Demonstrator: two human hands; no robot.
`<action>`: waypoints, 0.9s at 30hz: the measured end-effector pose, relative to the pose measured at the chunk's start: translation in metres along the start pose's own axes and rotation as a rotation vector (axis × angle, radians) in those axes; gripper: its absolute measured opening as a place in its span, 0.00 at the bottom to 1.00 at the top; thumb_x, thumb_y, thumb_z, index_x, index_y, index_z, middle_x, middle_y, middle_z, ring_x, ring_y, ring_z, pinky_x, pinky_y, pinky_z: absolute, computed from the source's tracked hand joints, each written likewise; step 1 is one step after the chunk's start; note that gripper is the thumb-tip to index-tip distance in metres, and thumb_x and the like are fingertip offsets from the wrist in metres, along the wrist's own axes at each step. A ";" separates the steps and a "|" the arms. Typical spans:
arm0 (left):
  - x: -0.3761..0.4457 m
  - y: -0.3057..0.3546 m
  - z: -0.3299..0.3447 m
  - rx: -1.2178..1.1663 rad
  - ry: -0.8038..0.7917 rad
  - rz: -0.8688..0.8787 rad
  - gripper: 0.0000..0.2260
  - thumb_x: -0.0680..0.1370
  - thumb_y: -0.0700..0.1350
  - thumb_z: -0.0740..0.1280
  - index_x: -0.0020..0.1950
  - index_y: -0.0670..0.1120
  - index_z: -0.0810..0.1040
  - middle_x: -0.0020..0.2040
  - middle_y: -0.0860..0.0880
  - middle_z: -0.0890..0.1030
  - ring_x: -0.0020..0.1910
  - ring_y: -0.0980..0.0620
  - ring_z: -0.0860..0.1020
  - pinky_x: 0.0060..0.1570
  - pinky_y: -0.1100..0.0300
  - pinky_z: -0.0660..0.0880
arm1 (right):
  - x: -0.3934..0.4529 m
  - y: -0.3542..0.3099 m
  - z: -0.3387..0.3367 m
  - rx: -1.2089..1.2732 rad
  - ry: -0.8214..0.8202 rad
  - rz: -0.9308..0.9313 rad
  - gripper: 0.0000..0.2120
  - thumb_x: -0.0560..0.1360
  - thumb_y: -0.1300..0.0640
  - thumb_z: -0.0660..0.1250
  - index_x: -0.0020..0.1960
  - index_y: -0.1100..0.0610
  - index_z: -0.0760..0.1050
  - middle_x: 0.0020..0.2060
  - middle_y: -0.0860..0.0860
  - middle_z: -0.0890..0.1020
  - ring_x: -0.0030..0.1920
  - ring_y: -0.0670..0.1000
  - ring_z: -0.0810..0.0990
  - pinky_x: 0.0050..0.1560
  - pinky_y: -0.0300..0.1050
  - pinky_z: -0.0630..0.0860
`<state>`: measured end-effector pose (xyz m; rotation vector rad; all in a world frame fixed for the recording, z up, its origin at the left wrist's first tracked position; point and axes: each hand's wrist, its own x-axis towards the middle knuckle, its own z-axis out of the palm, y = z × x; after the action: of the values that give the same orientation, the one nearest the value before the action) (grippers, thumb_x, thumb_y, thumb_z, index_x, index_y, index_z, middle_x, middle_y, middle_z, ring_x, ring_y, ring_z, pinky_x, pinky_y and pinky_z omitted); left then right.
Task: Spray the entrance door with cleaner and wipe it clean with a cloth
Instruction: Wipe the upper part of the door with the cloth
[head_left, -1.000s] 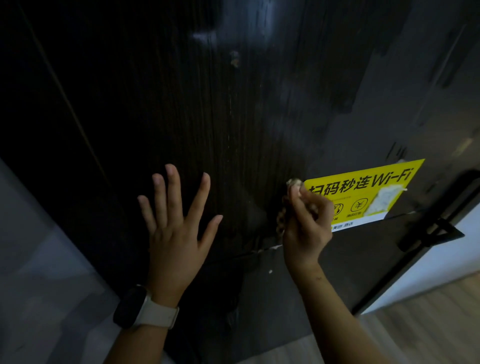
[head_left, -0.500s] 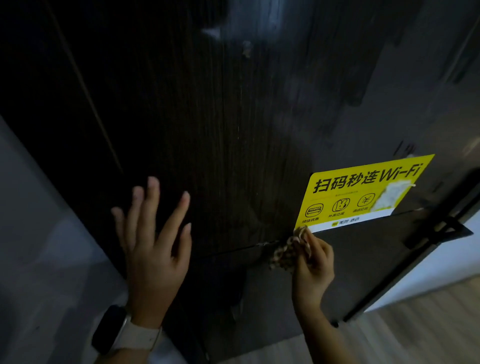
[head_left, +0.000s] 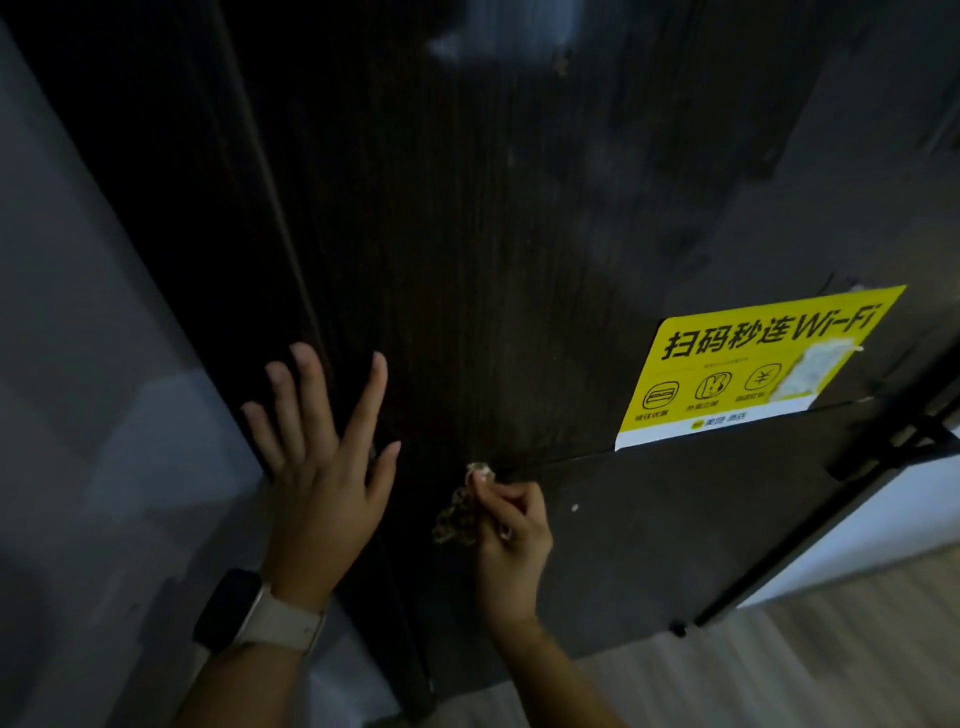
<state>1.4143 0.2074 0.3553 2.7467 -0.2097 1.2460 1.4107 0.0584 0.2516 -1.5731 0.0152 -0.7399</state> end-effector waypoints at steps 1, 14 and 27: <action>0.000 0.000 0.000 -0.008 -0.007 0.006 0.38 0.75 0.52 0.64 0.79 0.55 0.47 0.77 0.46 0.32 0.77 0.43 0.33 0.73 0.46 0.31 | 0.002 -0.002 -0.006 -0.003 -0.010 0.004 0.18 0.69 0.77 0.70 0.51 0.57 0.84 0.43 0.50 0.77 0.45 0.43 0.80 0.50 0.35 0.77; -0.003 -0.003 -0.006 -0.149 0.087 -0.023 0.36 0.77 0.48 0.60 0.80 0.47 0.45 0.80 0.52 0.39 0.79 0.50 0.41 0.76 0.52 0.38 | 0.043 -0.012 -0.006 0.042 0.498 0.119 0.11 0.73 0.69 0.71 0.49 0.54 0.81 0.42 0.50 0.74 0.39 0.41 0.81 0.43 0.38 0.79; -0.004 -0.004 -0.018 -0.115 0.098 -0.114 0.42 0.75 0.51 0.69 0.80 0.47 0.45 0.80 0.49 0.40 0.78 0.52 0.42 0.76 0.57 0.41 | 0.040 -0.037 -0.033 0.109 0.326 0.040 0.17 0.72 0.68 0.72 0.57 0.52 0.82 0.47 0.51 0.79 0.48 0.54 0.82 0.54 0.53 0.78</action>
<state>1.3992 0.2143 0.3636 2.5552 -0.1099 1.2926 1.4114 0.0180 0.3009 -1.3317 0.2408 -0.9427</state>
